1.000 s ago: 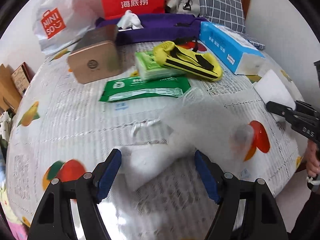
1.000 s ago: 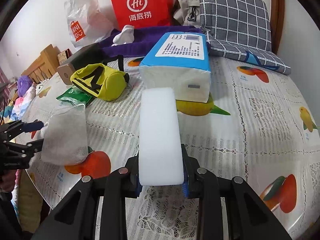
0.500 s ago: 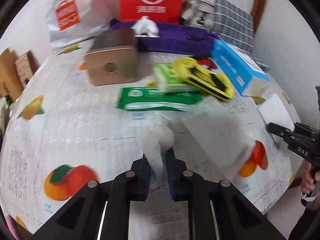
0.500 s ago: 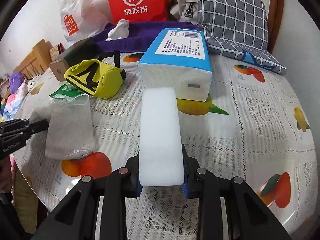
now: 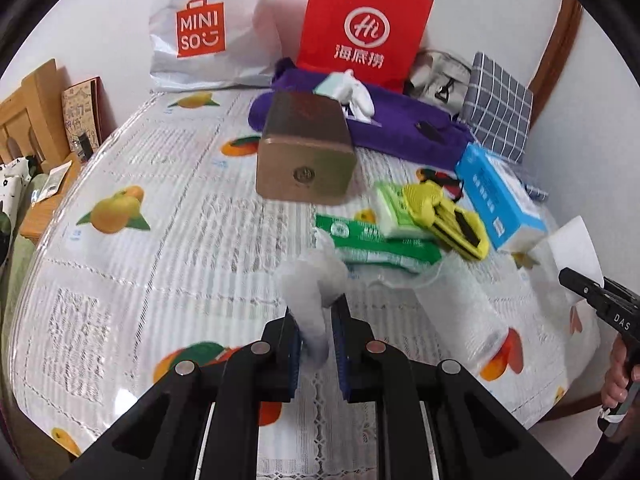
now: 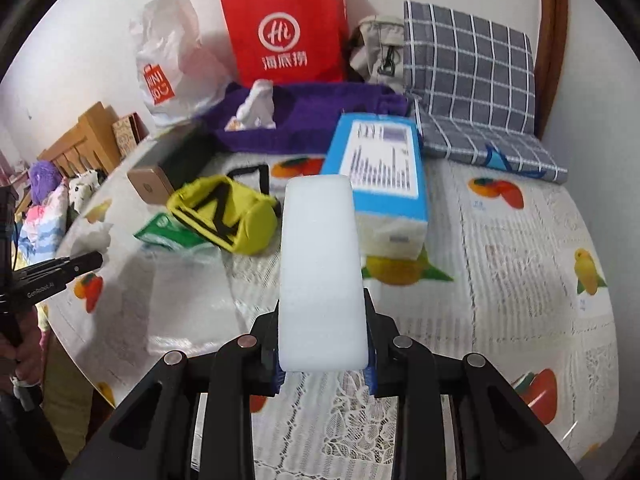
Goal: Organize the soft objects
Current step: 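Carry the mesh item with the left tool while the right tool carries the block to the towel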
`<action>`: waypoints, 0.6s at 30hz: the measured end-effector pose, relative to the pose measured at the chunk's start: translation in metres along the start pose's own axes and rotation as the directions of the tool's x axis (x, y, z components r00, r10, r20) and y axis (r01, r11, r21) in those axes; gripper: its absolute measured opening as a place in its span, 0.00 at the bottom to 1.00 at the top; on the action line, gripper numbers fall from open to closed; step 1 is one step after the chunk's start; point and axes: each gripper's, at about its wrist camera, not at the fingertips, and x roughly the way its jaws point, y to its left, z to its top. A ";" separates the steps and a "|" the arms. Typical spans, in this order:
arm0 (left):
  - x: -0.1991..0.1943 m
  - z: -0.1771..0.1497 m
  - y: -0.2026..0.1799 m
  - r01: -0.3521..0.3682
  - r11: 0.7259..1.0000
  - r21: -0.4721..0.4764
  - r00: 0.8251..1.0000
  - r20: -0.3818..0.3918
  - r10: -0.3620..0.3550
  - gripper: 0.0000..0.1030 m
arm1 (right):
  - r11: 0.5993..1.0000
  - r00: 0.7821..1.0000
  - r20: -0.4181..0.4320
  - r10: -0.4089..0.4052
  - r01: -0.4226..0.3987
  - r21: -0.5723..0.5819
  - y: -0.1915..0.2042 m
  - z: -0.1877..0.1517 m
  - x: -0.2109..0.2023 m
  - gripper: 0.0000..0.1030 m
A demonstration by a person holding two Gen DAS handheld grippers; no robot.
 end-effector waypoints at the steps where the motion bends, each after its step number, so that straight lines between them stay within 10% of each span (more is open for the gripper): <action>1: -0.001 0.003 0.000 0.001 1.000 -0.002 1.000 0.004 -0.001 0.14 | 1.000 1.000 0.006 0.001 -0.001 -0.002 0.001 0.003 -0.002 0.28; 18: -0.009 0.068 -0.015 0.032 0.999 -0.018 0.998 0.055 -0.031 0.14 | 0.999 0.996 0.094 0.000 0.004 -0.035 -0.005 0.065 -0.019 0.28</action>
